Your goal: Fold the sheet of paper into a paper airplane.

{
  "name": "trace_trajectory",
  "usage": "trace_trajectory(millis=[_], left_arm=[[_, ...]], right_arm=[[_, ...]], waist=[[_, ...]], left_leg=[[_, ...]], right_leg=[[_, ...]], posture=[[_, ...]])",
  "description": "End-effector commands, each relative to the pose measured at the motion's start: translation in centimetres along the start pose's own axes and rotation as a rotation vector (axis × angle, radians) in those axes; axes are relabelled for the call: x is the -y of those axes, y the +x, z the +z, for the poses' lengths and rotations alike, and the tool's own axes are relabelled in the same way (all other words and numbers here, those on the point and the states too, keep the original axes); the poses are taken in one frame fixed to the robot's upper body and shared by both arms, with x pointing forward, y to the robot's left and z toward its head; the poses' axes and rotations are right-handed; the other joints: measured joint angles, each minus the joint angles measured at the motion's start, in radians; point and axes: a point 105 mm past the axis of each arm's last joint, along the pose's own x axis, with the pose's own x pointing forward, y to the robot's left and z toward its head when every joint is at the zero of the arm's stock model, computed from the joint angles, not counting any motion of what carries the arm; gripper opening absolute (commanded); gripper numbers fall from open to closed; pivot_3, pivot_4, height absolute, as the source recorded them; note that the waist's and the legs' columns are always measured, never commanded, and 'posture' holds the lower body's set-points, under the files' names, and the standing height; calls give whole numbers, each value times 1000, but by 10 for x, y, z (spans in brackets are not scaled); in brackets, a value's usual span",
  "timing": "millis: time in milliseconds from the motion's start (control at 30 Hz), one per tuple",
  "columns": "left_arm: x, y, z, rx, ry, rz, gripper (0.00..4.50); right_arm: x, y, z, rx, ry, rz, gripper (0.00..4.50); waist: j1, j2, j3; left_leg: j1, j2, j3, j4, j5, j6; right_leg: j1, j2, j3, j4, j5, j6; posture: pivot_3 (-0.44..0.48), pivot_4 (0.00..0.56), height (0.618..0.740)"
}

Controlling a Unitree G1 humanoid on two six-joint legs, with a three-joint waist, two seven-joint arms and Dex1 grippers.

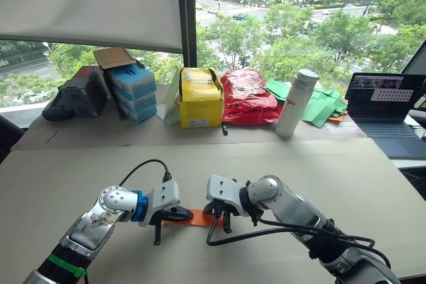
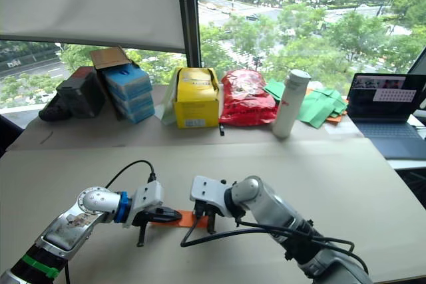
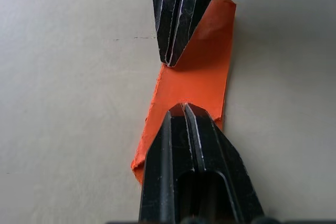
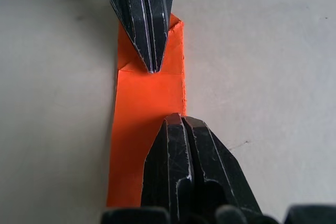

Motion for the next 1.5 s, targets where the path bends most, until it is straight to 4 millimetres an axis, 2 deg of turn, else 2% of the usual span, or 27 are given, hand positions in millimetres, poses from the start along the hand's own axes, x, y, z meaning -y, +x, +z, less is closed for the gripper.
trace_trajectory(millis=[33,300,600,800,867,1067,1133,1200,1367,1433,1500], left_arm=[[0,-2,-5,-31,3,6,0],[0,-1,-6,-30,6,3,0],[2,2,-5,-24,11,-9,0],[1,2,-5,-26,17,-13,0],[1,2,-5,-27,19,-14,0],[0,2,-5,-28,23,-15,0],[-1,2,-6,-29,25,-15,0],[-1,2,-5,-28,26,-16,0],[-2,2,-4,-25,29,-15,0],[-3,2,-4,-24,30,-14,0],[-4,2,-1,-20,35,-15,0]], right_arm=[[-9,-7,-52,-175,116,11,10],[-16,-28,-71,-230,134,-15,10],[-18,-41,-79,-263,129,-47,10],[-14,-49,-77,-267,109,-72,10],[-9,-52,-71,-243,84,-94,10],[7,-62,-6,59,-21,-159,10],[14,-68,11,134,-57,-192,10],[12,-68,23,200,-88,-183,10],[-2,-52,32,245,-87,-121,10],[-5,-42,24,209,-83,-103,10],[-9,-28,7,158,-49,-79,10]], waist=[[2,0,0],[14,0,0],[27,0,0],[28,0,-1],[29,0,-1],[25,-1,0],[21,-1,0],[15,-1,0],[8,-1,0],[7,0,0],[5,-1,0]], left_leg=[[0,0,0,0,0,1],[0,-1,-1,1,-2,3],[0,-1,-1,1,-3,5],[0,-1,-1,1,-3,5],[0,-1,-1,1,-3,5],[-5,-1,0,2,-3,5],[-6,-1,0,2,-2,4],[-6,0,0,1,-2,4],[-6,0,0,1,-2,4],[-6,0,0,1,-2,4],[-6,0,0,1,-2,4]], right_leg=[[0,-1,0,0,0,0],[0,-3,-2,-3,1,2],[1,-4,-3,-5,1,3],[1,-4,-3,-5,1,3],[1,-4,-3,-5,1,3],[-1,-4,-3,-4,2,4],[-2,-3,-3,-3,2,3],[-2,-1,-2,-3,1,3],[-2,0,-2,-3,1,3],[-2,0,-2,-3,1,3],[-2,0,-2,-3,1,3]], posture=[[0,150,740],[0,150,740],[0,150,740],[0,150,740],[0,150,740],[0,150,740],[0,150,740],[0,150,740],[0,150,740],[0,150,740],[0,150,740]])
